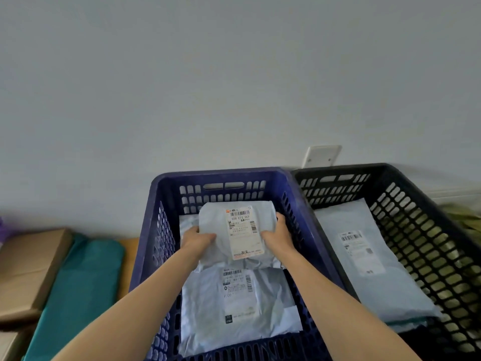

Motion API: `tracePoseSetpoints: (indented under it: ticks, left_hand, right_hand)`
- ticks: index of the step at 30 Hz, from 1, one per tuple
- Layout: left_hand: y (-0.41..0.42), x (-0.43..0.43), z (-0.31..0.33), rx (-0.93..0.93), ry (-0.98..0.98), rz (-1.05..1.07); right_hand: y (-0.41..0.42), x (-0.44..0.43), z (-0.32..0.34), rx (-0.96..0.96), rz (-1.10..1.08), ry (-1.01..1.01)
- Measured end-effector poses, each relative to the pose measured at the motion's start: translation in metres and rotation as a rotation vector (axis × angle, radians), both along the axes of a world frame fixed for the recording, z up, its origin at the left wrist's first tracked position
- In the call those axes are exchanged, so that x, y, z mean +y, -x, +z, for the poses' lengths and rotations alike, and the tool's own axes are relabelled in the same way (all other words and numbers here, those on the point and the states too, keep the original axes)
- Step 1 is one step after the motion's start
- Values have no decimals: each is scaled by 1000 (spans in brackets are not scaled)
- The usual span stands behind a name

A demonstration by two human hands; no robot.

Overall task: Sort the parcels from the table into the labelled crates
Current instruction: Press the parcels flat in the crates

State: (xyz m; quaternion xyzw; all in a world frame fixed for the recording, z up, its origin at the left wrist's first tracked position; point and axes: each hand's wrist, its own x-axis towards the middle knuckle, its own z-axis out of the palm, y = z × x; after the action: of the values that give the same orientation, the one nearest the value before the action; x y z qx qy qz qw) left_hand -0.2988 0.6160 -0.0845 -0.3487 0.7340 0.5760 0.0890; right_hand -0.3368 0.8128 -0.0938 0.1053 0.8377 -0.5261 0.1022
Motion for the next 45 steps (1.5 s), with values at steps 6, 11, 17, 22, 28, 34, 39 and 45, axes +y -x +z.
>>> tracePoseSetpoints:
  ticks: [6,11,17,22,28,34,39,45]
  left_hand:
    - [6,3,-15,46,-7,22]
    - [10,8,-24,50,-53,78]
    - [19,9,-26,4,-52,59]
    - [25,5,-27,-15,-83,41]
    - [21,2,-22,-14,-51,-12]
    - [11,-3,-8,10,89,-46]
    - [5,-14,19,115,186,-85]
    - [-13,-28,60,251,243,-85]
  right_hand:
    - [2,-1,-7,81,138,-164]
    - [8,-4,-15,93,267,-394]
    - [19,0,-19,25,292,-405]
    - [22,-2,-21,25,300,-421]
    - [21,-2,-12,76,266,-372]
    - [19,-8,5,101,293,-307]
    - [25,-22,29,197,320,-233]
    - [18,-57,49,307,371,-96]
